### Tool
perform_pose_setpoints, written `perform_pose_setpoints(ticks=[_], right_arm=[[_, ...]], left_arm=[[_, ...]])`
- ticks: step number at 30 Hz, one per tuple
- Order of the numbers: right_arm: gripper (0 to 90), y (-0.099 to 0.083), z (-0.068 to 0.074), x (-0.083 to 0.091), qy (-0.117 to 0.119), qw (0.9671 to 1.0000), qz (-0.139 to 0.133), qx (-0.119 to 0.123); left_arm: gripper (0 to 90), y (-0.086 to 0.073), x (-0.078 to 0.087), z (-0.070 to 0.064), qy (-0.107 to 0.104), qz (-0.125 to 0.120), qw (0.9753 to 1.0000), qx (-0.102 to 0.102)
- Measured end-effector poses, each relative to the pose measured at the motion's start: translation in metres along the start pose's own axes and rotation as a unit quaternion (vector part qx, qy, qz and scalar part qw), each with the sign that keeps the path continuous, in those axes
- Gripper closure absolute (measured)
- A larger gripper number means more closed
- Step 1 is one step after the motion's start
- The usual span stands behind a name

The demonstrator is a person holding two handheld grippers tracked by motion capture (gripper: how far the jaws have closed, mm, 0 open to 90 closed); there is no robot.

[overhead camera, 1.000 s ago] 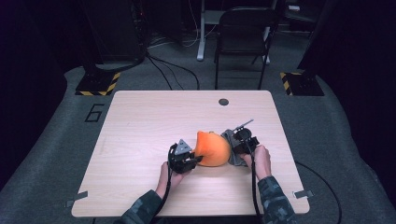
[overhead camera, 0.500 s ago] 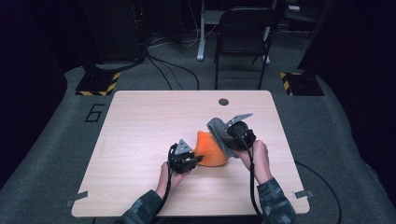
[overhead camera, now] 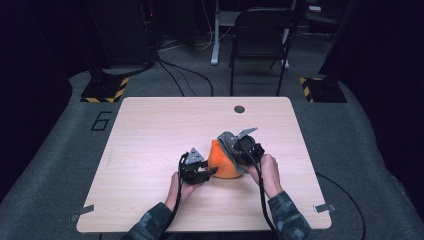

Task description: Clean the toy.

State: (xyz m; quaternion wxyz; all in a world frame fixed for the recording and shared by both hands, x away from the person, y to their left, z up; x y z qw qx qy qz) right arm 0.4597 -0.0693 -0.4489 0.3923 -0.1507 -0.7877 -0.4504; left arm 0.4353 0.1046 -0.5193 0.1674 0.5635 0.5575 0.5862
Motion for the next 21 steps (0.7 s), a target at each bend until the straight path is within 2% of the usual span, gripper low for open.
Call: perform_pose_setpoints(ticks=[3,5,7,8,11,12,15,21], right_arm=[[76.2,0.000,-0.002,-0.001,0.001,1.0000,-0.003,0.005],[76.2,0.000,-0.002,-0.002,0.002,1.0000,0.001,-0.006],[76.2,0.000,-0.003,-0.003,0.003,1.0000,-0.003,-0.003],[76.2,0.000,-0.004,-0.004,0.004,1.0000,-0.003,0.001],[76.2,0.000,-0.005,-0.005,0.007,0.9999,0.001,-0.010],[76.2,0.000,-0.006,-0.006,0.008,0.9999,-0.002,-0.007],[76.2,0.000,-0.008,-0.008,0.011,0.9999,-0.001,-0.011],[76.2,0.000,-0.009,-0.009,0.012,0.9998,0.002,-0.017]], left_arm=[[41.7,-0.003,0.001,0.003,0.007,0.009,0.9995,-0.028],[37.7,-0.005,0.001,0.004,0.012,0.017,0.9987,-0.046],[34.1,-0.007,-0.001,0.004,0.017,0.024,0.9979,-0.057],[33.0,-0.009,-0.002,0.005,0.021,0.026,0.9978,-0.058],[29.0,-0.011,-0.004,0.008,0.025,0.031,0.9968,-0.070],[28.1,-0.012,-0.005,0.009,0.025,0.029,0.9970,-0.068],[27.8,-0.013,-0.007,0.010,0.027,0.032,0.9961,-0.078],[27.9,-0.017,-0.012,0.012,0.028,0.042,0.9952,-0.084]])
Point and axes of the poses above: each handheld gripper's, and its own axes: x roughly backward along the jaws, y roughly out of its top, z roughly to its left, the point moved 4 cm from there along -x, roughly forward along the jaws, and after that the axes turned 14 degrees about -y, right-handed, at the moved point
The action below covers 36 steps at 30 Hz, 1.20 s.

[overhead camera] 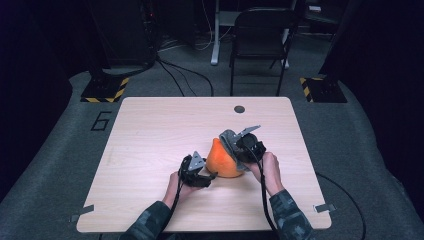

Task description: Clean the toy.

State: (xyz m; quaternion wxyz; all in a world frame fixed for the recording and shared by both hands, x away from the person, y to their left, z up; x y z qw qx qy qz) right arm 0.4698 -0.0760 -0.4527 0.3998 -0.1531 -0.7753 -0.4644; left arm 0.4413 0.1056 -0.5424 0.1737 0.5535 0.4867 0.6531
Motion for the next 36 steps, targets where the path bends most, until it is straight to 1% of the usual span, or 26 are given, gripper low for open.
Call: perform_pose_setpoints(ticks=[3,4,5,6,7,10,14,15,16,17,18,19,21,23,24,25,27,28,29,30,32,34,36], right_arm=[[76.2,0.000,0.000,-0.001,0.001,1.0000,-0.005,0.000],[76.2,0.001,0.000,-0.001,0.001,1.0000,-0.004,-0.001],[76.2,0.001,0.000,-0.001,0.001,1.0000,-0.002,0.006],[76.2,0.001,0.000,-0.002,-0.002,1.0000,-0.005,0.006],[76.2,0.001,0.001,-0.002,-0.002,1.0000,-0.006,0.001],[76.1,0.001,0.001,-0.002,-0.004,0.9999,-0.010,0.004],[76.0,0.001,0.000,-0.002,-0.005,0.9997,-0.023,0.001],[75.9,0.001,0.001,-0.001,-0.008,0.9997,-0.021,-0.006],[75.9,0.002,0.001,-0.001,-0.008,0.9995,-0.029,-0.002],[75.8,0.002,0.000,0.000,-0.010,0.9995,-0.029,0.000],[75.7,0.003,0.001,0.001,-0.011,0.9993,-0.036,-0.002],[75.6,0.003,0.000,0.002,-0.013,0.9992,-0.037,-0.004],[75.5,0.005,-0.003,0.006,-0.022,0.9984,-0.051,-0.007],[75.5,0.005,-0.007,0.011,-0.027,0.9979,-0.058,-0.012],[75.5,0.006,-0.011,0.013,-0.032,0.9972,-0.066,-0.014],[75.5,0.006,-0.013,0.015,-0.034,0.9970,-0.066,-0.021],[75.5,0.005,-0.020,0.020,-0.041,0.9959,-0.074,-0.034],[75.5,0.005,-0.023,0.023,-0.040,0.9957,-0.074,-0.039],[75.5,0.005,-0.027,0.025,-0.043,0.9950,-0.081,-0.040],[75.5,0.004,-0.030,0.028,-0.046,0.9945,-0.080,-0.049],[75.5,0.004,-0.037,0.032,-0.050,0.9937,-0.085,-0.053],[75.5,0.003,-0.040,0.036,-0.050,0.9932,-0.085,-0.061],[75.5,0.003,-0.043,0.039,-0.054,0.9926,-0.088,-0.065]], left_arm=[[29.6,-0.001,-0.002,0.000,0.001,-0.001,1.0000,-0.003],[31.1,-0.001,-0.003,0.000,0.005,0.001,1.0000,-0.005],[33.3,-0.001,-0.003,0.000,0.004,0.001,1.0000,-0.006],[35.0,-0.001,-0.004,0.000,0.005,0.001,1.0000,-0.006],[36.8,-0.001,-0.005,0.000,0.007,-0.001,1.0000,-0.007],[45.7,-0.001,-0.006,-0.002,0.007,-0.002,0.9999,-0.012],[62.1,0.000,-0.006,-0.003,0.011,-0.005,0.9998,-0.015],[65.3,0.000,-0.006,-0.003,0.012,-0.006,0.9998,-0.015],[68.2,0.000,-0.006,-0.003,0.013,-0.006,0.9998,-0.015],[70.2,0.000,-0.006,-0.003,0.014,-0.009,0.9998,-0.012],[72.0,0.000,-0.006,-0.004,0.015,-0.010,0.9998,-0.011],[73.2,0.001,-0.006,-0.004,0.015,-0.013,0.9998,-0.010],[75.1,0.003,-0.004,-0.003,0.014,-0.024,0.9996,0.001],[76.6,0.007,-0.001,-0.003,0.006,-0.035,0.9993,0.013],[77.2,0.008,0.000,-0.004,0.003,-0.036,0.9992,0.019],[77.6,0.011,0.002,-0.006,-0.002,-0.040,0.9988,0.028],[78.3,0.016,0.005,-0.008,-0.003,-0.046,0.9983,0.037],[78.5,0.018,0.008,-0.009,-0.008,-0.050,0.9977,0.046],[78.7,0.020,0.009,-0.010,-0.011,-0.053,0.9969,0.057],[78.7,0.022,0.012,-0.011,-0.012,-0.056,0.9965,0.060],[78.6,0.025,0.016,-0.012,-0.019,-0.060,0.9951,0.076],[78.6,0.027,0.021,-0.012,-0.022,-0.068,0.9929,0.095],[78.5,0.029,0.026,-0.013,-0.028,-0.069,0.9916,0.105]])
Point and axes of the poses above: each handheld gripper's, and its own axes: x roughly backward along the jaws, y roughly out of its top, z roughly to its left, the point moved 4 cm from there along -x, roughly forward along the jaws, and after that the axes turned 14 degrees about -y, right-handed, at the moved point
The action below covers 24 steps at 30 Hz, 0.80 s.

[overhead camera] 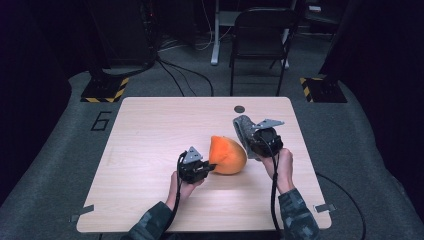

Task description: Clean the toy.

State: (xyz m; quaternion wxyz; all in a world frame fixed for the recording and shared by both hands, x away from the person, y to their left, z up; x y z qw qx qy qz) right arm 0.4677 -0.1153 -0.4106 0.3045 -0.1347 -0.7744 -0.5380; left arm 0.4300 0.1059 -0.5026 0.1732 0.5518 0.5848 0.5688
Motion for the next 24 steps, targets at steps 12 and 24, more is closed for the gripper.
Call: perform_pose_setpoints(ticks=[12,24], right_arm=[[75.3,0.001,0.007,0.003,0.010,0.9998,0.015,0.011],[75.0,0.005,0.073,0.008,0.098,0.9926,0.036,0.061]], left_arm=[[76.7,-0.007,-0.010,-0.001,-0.005,0.021,0.9980,0.058],[73.4,-0.010,-0.015,-0.008,0.026,0.033,0.9990,0.016]])
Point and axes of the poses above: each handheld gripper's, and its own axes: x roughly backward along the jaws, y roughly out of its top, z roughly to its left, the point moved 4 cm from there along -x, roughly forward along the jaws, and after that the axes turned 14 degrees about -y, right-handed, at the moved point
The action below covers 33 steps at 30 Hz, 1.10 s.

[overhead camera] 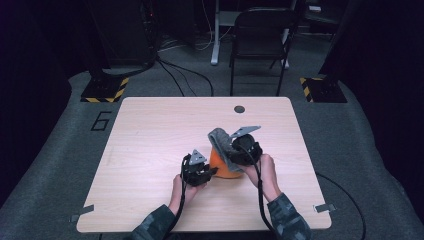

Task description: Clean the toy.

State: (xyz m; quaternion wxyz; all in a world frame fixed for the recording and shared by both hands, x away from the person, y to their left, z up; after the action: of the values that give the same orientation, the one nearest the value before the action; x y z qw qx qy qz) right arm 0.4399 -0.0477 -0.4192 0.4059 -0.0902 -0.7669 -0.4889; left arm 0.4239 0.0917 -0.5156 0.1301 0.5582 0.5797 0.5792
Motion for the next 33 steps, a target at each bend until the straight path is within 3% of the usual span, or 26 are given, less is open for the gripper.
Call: perform_pose_setpoints(ticks=[2,3,5,11,16,22,24,28,33], right_arm=[[75.0,-0.004,0.006,-0.011,-0.018,0.9995,0.015,0.021],[75.1,-0.006,0.008,-0.016,-0.021,0.9994,0.015,0.024],[75.5,-0.010,0.010,-0.024,-0.036,0.9988,0.024,0.026],[76.6,-0.013,0.002,-0.027,-0.050,0.9975,0.027,0.041],[76.9,-0.018,-0.010,-0.026,-0.048,0.9975,0.044,0.028],[76.9,-0.025,-0.028,-0.025,-0.065,0.9958,0.061,0.018],[76.9,-0.030,-0.036,-0.027,-0.078,0.9945,0.070,0.009],[76.9,-0.038,-0.048,-0.034,-0.074,0.9938,0.081,-0.018],[76.9,-0.048,-0.060,-0.042,-0.097,0.9895,0.102,-0.032]], left_arm=[[73.6,0.000,0.000,-0.001,0.002,0.006,0.9999,-0.011],[73.7,-0.001,-0.001,-0.001,0.007,0.012,0.9997,-0.021],[73.9,-0.003,-0.003,-0.001,0.005,0.016,0.9996,-0.022],[74.5,-0.003,-0.002,0.000,0.001,0.019,0.9995,-0.027],[74.5,-0.002,-0.001,-0.001,-0.001,0.016,0.9994,-0.030],[74.5,-0.002,-0.001,0.000,-0.004,0.013,0.9996,-0.027],[74.5,-0.002,-0.001,0.000,-0.006,0.011,0.9997,-0.023],[74.4,-0.002,-0.001,-0.001,-0.006,0.010,0.9996,-0.026],[74.4,-0.002,-0.001,0.000,-0.007,0.011,0.9996,-0.023]])
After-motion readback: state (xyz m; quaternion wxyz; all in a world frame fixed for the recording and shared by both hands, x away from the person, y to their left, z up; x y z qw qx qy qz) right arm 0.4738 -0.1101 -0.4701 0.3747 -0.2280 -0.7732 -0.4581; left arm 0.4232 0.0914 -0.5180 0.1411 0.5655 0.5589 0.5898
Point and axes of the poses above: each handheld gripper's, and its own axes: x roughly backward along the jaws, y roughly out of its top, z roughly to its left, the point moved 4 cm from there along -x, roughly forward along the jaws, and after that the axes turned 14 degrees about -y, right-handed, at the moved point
